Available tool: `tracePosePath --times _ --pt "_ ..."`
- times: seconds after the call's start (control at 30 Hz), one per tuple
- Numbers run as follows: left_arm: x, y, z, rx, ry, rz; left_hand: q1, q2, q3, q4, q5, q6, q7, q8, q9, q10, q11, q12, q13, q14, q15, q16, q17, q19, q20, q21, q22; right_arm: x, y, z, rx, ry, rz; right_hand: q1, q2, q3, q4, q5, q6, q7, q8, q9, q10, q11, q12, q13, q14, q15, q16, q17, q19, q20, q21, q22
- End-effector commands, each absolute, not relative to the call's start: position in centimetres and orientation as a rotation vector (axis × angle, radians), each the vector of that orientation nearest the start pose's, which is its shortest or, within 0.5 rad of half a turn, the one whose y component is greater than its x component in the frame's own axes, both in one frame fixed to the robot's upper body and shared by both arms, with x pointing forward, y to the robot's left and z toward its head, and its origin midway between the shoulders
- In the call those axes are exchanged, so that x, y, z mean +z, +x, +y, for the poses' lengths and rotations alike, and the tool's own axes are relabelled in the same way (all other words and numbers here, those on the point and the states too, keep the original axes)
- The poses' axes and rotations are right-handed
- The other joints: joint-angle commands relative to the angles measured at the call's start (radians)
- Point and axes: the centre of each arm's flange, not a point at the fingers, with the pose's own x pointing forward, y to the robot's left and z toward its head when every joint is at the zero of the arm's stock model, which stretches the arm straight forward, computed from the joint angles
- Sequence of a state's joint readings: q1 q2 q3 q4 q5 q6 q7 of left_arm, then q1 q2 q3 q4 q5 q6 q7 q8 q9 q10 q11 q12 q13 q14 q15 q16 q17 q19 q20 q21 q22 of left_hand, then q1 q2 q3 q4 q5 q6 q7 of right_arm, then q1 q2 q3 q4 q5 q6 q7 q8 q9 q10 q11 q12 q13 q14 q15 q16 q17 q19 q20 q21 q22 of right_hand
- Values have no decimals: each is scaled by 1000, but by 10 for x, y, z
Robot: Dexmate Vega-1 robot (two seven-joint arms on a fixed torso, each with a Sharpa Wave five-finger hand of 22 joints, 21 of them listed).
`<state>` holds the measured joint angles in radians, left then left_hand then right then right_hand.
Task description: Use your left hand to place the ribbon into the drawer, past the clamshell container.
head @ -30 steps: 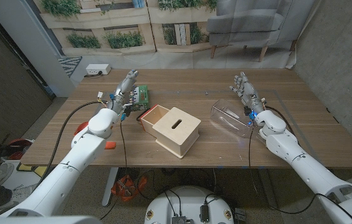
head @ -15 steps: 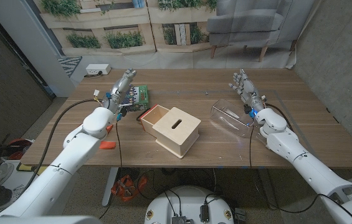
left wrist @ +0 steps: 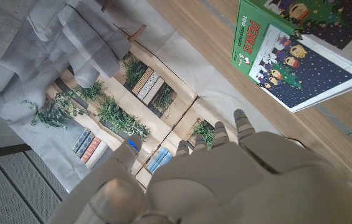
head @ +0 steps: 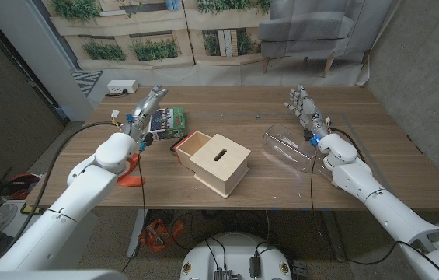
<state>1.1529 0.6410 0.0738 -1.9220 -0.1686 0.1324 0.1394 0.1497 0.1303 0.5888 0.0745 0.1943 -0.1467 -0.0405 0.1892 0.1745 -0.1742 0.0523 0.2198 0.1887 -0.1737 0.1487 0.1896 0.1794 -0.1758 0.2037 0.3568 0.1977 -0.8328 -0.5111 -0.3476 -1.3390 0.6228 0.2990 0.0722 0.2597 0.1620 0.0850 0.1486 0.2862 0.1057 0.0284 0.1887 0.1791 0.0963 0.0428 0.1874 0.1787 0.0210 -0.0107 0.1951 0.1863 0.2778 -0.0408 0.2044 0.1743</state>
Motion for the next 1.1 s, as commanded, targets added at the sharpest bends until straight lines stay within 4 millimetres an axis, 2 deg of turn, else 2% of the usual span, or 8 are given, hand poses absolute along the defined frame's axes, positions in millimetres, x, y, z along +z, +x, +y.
tracePosePath --times 0.03,0.57,0.87,1.1 --pt "20 525 328 118 522 -582 12 3 2 -13 -3 5 5 0 3 -29 7 3 4 -37 5 8 2 -78 2 0 3 -1 647 -281 261 9 -653 -1 0 10 2 0 11 -2 5 5 7 0 7 5 11 -1 0 1 10 1 2 2" --pt "22 508 337 184 591 -548 34 -11 6 -42 -10 11 4 2 4 -18 12 6 6 -19 8 11 3 -64 8 1 3 -1 652 -276 275 4 -649 -3 -1 12 1 -1 11 -2 4 5 7 -2 6 5 11 0 -1 1 11 1 1 2" --pt "22 498 342 208 641 -520 60 -28 9 -78 -14 -4 5 0 4 -25 16 2 7 -23 8 7 4 -70 8 -6 1 0 651 -277 275 1 -653 -4 -2 14 0 -1 11 -1 4 5 7 -2 5 5 12 0 -1 1 11 2 1 2" --pt "22 490 347 210 695 -492 89 -49 10 -118 -19 -22 8 -2 5 -40 25 -4 9 -34 11 3 6 -67 8 -10 0 0 652 -274 281 -2 -654 -6 -2 15 0 -2 11 -2 4 5 7 -3 5 5 11 0 -2 1 11 2 0 2"
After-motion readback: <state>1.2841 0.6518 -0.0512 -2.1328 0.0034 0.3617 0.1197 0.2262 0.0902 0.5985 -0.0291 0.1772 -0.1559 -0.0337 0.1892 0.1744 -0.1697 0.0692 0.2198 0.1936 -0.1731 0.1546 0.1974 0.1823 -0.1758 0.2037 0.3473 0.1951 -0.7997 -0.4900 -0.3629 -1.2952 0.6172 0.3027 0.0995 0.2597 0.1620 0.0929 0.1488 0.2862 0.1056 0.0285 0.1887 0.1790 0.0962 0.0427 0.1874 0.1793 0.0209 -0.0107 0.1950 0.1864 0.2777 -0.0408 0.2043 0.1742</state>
